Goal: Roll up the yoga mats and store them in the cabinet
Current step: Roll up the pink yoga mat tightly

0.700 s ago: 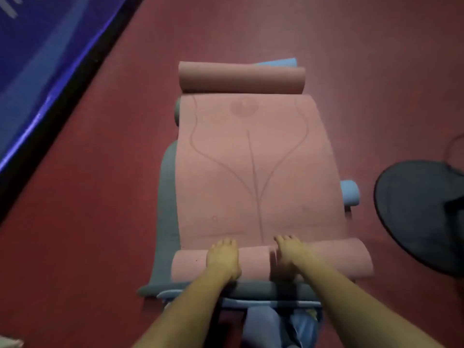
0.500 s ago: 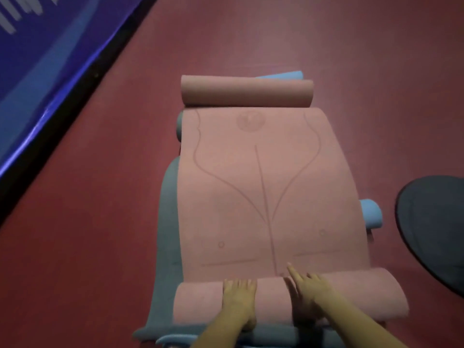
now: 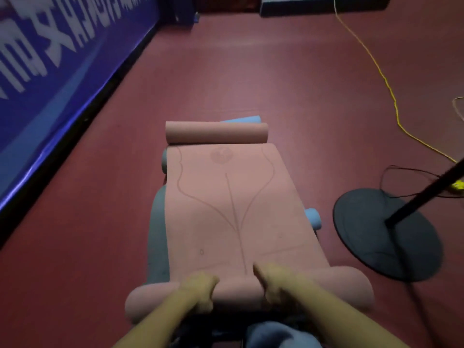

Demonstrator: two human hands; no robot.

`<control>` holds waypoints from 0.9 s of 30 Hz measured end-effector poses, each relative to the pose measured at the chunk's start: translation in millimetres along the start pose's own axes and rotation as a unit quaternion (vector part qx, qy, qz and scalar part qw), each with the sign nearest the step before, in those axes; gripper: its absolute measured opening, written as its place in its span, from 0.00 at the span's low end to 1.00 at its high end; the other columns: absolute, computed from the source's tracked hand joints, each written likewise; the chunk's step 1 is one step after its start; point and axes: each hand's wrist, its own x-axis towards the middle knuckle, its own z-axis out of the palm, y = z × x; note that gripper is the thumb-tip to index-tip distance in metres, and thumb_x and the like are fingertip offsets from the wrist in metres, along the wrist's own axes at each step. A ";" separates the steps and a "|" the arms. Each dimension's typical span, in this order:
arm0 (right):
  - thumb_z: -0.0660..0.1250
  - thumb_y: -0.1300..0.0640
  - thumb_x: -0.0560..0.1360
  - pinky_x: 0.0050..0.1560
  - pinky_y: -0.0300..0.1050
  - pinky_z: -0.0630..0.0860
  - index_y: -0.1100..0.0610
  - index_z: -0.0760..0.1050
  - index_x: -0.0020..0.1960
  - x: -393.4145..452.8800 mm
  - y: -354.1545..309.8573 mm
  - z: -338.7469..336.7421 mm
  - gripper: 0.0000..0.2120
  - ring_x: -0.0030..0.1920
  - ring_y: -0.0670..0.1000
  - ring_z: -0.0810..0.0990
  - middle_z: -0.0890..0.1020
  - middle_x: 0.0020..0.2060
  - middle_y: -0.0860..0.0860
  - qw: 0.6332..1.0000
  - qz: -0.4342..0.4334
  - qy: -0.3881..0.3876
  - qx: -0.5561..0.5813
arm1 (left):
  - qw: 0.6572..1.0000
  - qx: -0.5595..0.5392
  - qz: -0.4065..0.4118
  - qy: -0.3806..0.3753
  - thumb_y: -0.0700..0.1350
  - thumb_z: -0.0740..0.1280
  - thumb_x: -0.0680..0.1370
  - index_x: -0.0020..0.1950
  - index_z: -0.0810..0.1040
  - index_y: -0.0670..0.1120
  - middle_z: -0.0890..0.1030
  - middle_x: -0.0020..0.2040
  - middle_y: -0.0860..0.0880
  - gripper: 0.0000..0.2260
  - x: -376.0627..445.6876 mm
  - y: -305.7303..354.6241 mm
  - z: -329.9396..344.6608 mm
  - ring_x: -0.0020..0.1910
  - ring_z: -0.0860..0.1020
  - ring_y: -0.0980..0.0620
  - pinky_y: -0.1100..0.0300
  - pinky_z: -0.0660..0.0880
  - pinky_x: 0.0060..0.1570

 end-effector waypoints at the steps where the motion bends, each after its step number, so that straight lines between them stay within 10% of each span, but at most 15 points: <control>1: 0.77 0.51 0.71 0.60 0.50 0.74 0.56 0.70 0.70 -20.3 -9.3 -13.5 0.31 0.65 0.62 0.76 0.76 0.65 0.60 0.999 -0.017 0.032 -0.014 | 0.999 0.013 -0.005 0.030 0.45 0.69 0.74 0.70 0.72 0.49 0.76 0.69 0.43 0.23 -21.4 -0.9 -9.9 0.67 0.75 0.40 0.50 0.73 0.64; 7: 0.69 0.56 0.76 0.47 0.50 0.70 0.57 0.77 0.57 -125.5 -60.7 -49.1 0.11 0.57 0.63 0.80 0.80 0.56 0.60 0.976 -0.066 0.156 -0.140 | 0.968 0.104 -0.026 0.227 0.49 0.67 0.74 0.63 0.72 0.50 0.81 0.60 0.47 0.17 -151.4 13.5 -39.3 0.60 0.79 0.40 0.52 0.72 0.47; 11: 0.67 0.53 0.76 0.44 0.49 0.65 0.55 0.76 0.55 -206.2 -79.2 -43.3 0.10 0.55 0.63 0.79 0.80 0.56 0.56 0.940 -0.102 0.281 -0.166 | 0.925 0.131 0.038 0.354 0.47 0.78 0.51 0.39 0.68 0.51 0.77 0.33 0.52 0.25 -227.9 19.6 -40.2 0.31 0.79 0.47 0.59 0.66 0.24; 17: 0.76 0.55 0.66 0.32 0.48 0.62 0.50 0.71 0.40 -296.5 -91.0 20.4 0.12 0.40 0.60 0.81 0.80 0.38 0.50 0.896 -0.178 0.386 -0.131 | 0.822 0.114 0.111 0.547 0.43 0.63 0.65 0.39 0.68 0.51 0.74 0.33 0.50 0.07 -324.6 43.6 21.1 0.32 0.74 0.43 0.55 0.68 0.31; 20: 0.82 0.54 0.57 0.28 0.44 0.65 0.50 0.71 0.38 -328.0 -95.7 60.0 0.20 0.31 0.56 0.78 0.77 0.31 0.47 0.868 -0.237 0.403 -0.168 | 0.813 0.103 0.102 0.564 0.42 0.61 0.67 0.37 0.70 0.49 0.73 0.32 0.49 0.02 -352.7 50.8 67.5 0.32 0.74 0.43 0.54 0.69 0.31; 27: 0.68 0.53 0.75 0.42 0.53 0.79 0.55 0.78 0.54 -342.4 -58.3 82.0 0.10 0.48 0.61 0.82 0.84 0.48 0.53 0.901 -0.219 0.368 -0.062 | 0.858 0.000 0.060 0.511 0.44 0.60 0.71 0.44 0.77 0.47 0.80 0.37 0.48 0.07 -365.9 56.9 106.0 0.35 0.80 0.41 0.51 0.76 0.30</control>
